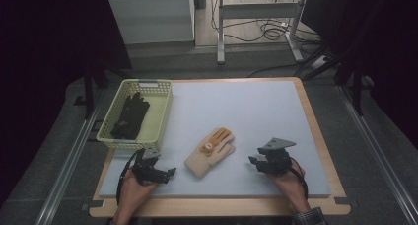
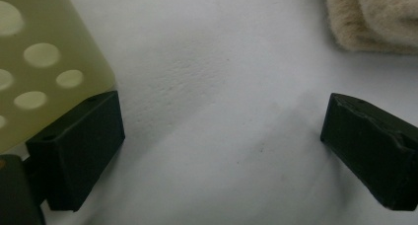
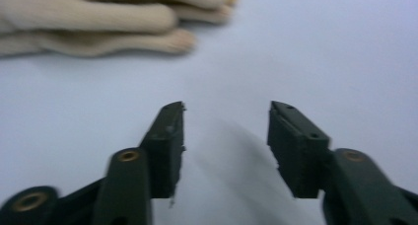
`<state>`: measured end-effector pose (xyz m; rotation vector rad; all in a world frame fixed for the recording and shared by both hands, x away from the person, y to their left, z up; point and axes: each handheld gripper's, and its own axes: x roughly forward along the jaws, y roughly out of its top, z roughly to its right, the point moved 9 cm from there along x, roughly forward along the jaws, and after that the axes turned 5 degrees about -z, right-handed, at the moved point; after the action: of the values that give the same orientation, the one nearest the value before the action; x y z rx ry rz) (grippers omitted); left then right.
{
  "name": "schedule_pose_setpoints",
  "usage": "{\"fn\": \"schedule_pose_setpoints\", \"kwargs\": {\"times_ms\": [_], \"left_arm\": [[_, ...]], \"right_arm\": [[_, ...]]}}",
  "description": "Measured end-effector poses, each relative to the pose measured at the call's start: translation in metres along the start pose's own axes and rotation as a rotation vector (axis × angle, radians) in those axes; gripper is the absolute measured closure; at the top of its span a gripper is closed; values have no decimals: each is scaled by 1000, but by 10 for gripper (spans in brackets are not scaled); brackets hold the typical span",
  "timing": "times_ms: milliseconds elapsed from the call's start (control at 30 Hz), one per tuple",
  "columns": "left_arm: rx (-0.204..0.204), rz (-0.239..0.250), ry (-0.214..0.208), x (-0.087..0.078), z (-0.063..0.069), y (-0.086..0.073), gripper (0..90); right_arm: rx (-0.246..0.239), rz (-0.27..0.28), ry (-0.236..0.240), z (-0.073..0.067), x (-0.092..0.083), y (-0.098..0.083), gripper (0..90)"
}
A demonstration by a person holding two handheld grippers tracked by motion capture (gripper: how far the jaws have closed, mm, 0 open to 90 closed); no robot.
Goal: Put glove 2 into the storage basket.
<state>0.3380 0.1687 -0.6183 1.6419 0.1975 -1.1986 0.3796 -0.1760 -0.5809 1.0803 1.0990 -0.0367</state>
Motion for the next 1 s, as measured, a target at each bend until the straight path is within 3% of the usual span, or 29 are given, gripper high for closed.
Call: {"fn": "schedule_pose_setpoints", "kwargs": {"times_ms": [200,400,867,1000], "left_arm": [[0,0,0,0,0,0,31],[0,-1,-1,0,0,0,30],[5,-1,3,-1,1,0,38],[5,-23,-33,-3,9,3,27]], "right_arm": [[79,1,-68,33,-10,-14,322],[100,-13,-125,53,-14,-25,255],[98,-20,-124,55,-11,-29,215],[97,-19,-126,55,-10,-29,213]]}}
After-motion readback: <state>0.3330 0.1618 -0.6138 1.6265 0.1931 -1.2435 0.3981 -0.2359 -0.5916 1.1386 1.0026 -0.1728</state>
